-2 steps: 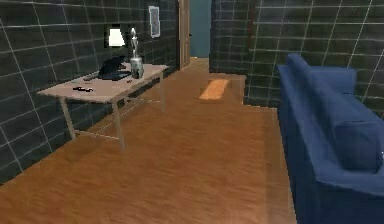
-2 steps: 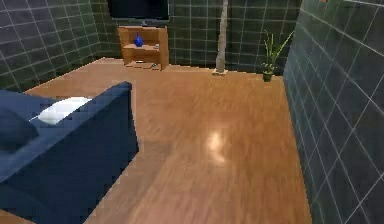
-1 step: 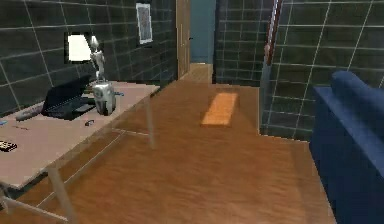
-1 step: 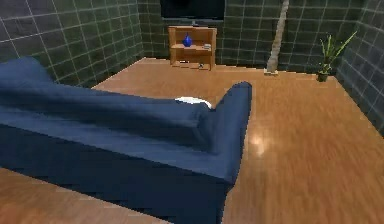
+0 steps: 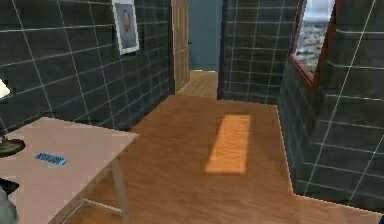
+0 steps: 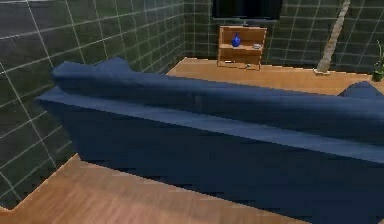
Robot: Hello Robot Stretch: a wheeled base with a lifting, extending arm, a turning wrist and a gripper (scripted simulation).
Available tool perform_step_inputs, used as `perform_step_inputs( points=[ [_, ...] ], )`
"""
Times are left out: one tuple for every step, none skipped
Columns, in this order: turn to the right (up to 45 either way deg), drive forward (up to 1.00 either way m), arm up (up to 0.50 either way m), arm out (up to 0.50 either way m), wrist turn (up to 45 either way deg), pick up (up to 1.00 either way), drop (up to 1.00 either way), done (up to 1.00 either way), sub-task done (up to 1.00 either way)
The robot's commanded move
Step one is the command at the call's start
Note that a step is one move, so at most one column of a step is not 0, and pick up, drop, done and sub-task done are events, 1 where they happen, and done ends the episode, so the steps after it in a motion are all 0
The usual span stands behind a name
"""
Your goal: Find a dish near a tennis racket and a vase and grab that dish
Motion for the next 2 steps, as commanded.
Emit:
perform_step_inputs(
  points=[
    [3.0, 0.0, 0.0, 0.0, 0.0, 0.0, 0.0, 0.0, 0.0],
    [0.0, 1.0, 0.0, 0.0, 0.0, 0.0, 0.0, 0.0, 0.0]
  ],
)
